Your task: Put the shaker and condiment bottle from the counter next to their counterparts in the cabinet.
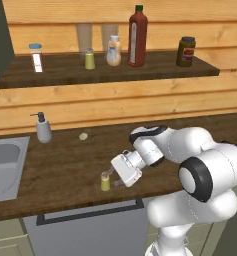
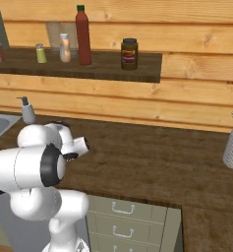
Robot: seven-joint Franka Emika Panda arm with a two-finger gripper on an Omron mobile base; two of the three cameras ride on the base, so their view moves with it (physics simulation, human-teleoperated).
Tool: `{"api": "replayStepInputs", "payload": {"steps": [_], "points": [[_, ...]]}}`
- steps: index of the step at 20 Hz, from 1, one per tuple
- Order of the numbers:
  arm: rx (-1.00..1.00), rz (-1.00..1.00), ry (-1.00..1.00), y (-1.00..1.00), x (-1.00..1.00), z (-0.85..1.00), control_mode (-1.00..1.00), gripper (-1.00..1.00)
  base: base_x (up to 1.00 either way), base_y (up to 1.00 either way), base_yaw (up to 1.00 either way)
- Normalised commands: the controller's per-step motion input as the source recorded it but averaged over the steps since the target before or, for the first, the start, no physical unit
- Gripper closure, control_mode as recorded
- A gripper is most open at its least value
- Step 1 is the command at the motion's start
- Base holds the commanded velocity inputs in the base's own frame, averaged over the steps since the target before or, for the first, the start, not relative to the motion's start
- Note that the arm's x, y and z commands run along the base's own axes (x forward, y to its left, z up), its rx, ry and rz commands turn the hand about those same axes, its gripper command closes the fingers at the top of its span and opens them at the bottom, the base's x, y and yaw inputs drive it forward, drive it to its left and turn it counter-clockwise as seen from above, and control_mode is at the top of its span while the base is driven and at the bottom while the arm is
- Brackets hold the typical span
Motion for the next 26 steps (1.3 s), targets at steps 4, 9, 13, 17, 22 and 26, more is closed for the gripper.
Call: {"api": "replayStepInputs", "payload": {"steps": [4,9,13,17,22,26], "points": [[0.04,0.01,0.00,0.08,0.25,-0.18,-1.00,-1.00,0.00,0.00,0.00],[0.05,0.02,0.00,0.08,0.19,-0.22,-1.00,-1.00,0.00,0.00,0.00],[0.06,0.03,0.00,0.18,0.19,-0.31,-1.00,-1.00,0.00,0.00,0.00],[0.07,0.03,0.01,0.27,0.17,-0.28,-1.00,-1.00,0.00,0.00,0.00],[0.03,0.05,0.15,0.16,0.23,-0.20,-1.00,1.00,0.00,0.00,0.00],[-0.01,0.00,-0.12,-0.18,0.00,0.49,-1.00,1.00,0.00,0.00,0.00]]}}
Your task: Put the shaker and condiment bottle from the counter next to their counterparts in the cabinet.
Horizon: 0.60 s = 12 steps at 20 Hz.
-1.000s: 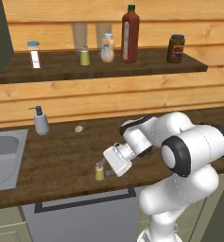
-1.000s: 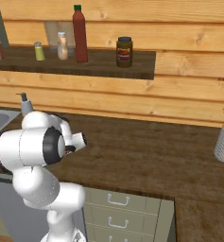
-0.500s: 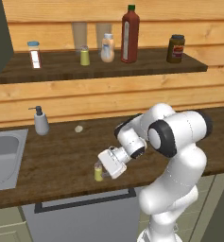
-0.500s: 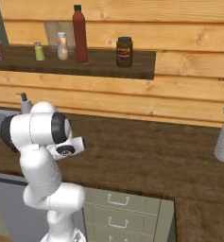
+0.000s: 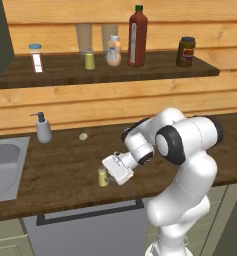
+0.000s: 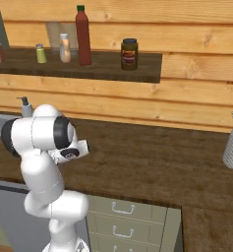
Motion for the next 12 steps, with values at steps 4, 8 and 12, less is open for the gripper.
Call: {"api": "replayStepInputs", "payload": {"steps": [4,8,12], "points": [[-0.06,0.00,-0.17,-0.03,-0.21,0.84,-1.00,1.00,0.00,0.00,0.00],[-0.02,0.00,-0.07,0.00,-0.11,0.83,-1.00,1.00,0.00,0.00,0.00],[0.02,0.00,-0.01,-0.09,-0.13,0.78,-1.00,1.00,0.00,0.00,0.00]]}}
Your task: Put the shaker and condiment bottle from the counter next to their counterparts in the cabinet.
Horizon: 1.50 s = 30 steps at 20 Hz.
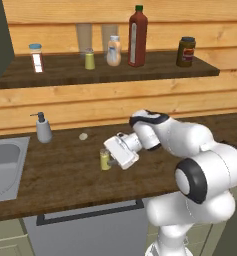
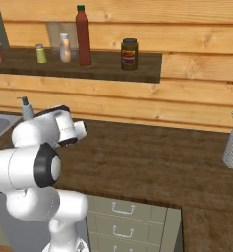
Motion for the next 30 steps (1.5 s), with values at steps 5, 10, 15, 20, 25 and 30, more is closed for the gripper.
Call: {"api": "replayStepInputs", "payload": {"steps": [5,10,15,20,25,30], "points": [[0.05,0.00,0.00,-0.11,-0.09,0.90,-1.00,1.00,0.00,0.00,0.00],[0.06,0.00,0.00,-0.15,-0.20,0.85,-1.00,1.00,0.00,0.00,0.00],[0.08,-0.06,0.00,-0.14,-0.19,0.76,-1.00,1.00,0.00,0.00,0.00],[0.07,-0.09,0.00,-0.12,-0.10,0.77,-1.00,1.00,0.00,0.00,0.00],[0.01,-0.13,0.00,-0.07,0.00,0.81,-1.00,1.00,0.00,0.00,0.00],[0.00,-0.15,-0.02,-0.06,0.00,0.76,-1.00,1.00,0.00,0.00,0.00]]}}
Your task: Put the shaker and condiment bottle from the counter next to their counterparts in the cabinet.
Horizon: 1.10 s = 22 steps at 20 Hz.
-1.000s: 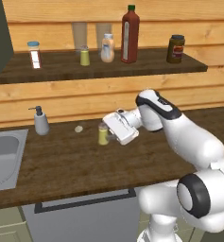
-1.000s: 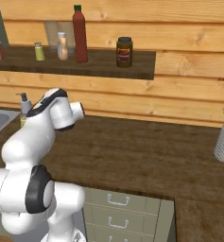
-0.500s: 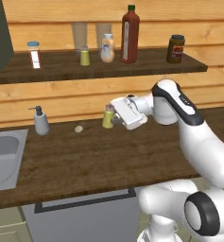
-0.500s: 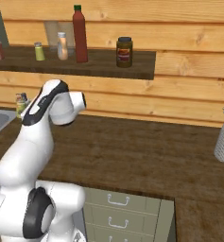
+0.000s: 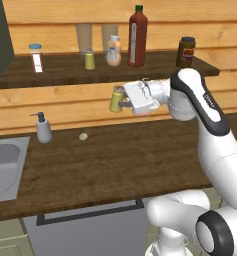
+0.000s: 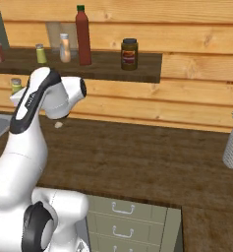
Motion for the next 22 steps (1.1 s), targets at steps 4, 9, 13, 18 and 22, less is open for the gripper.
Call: {"api": "replayStepInputs", "payload": {"steps": [4,9,13,18,22], "points": [[0.00,-0.23,-0.05,0.00,0.00,0.56,-1.00,1.00,0.00,0.00,0.00],[0.00,-0.19,0.00,0.02,0.17,0.35,-1.00,1.00,0.00,0.00,0.00],[0.00,-0.21,-0.01,0.00,0.04,0.67,-1.00,1.00,0.00,0.00,0.00],[-0.03,-0.16,0.02,0.01,0.16,0.26,-1.00,1.00,0.00,0.00,0.00],[-0.02,-0.03,0.05,0.03,0.23,-0.15,-1.00,1.00,0.00,0.00,0.00]]}}
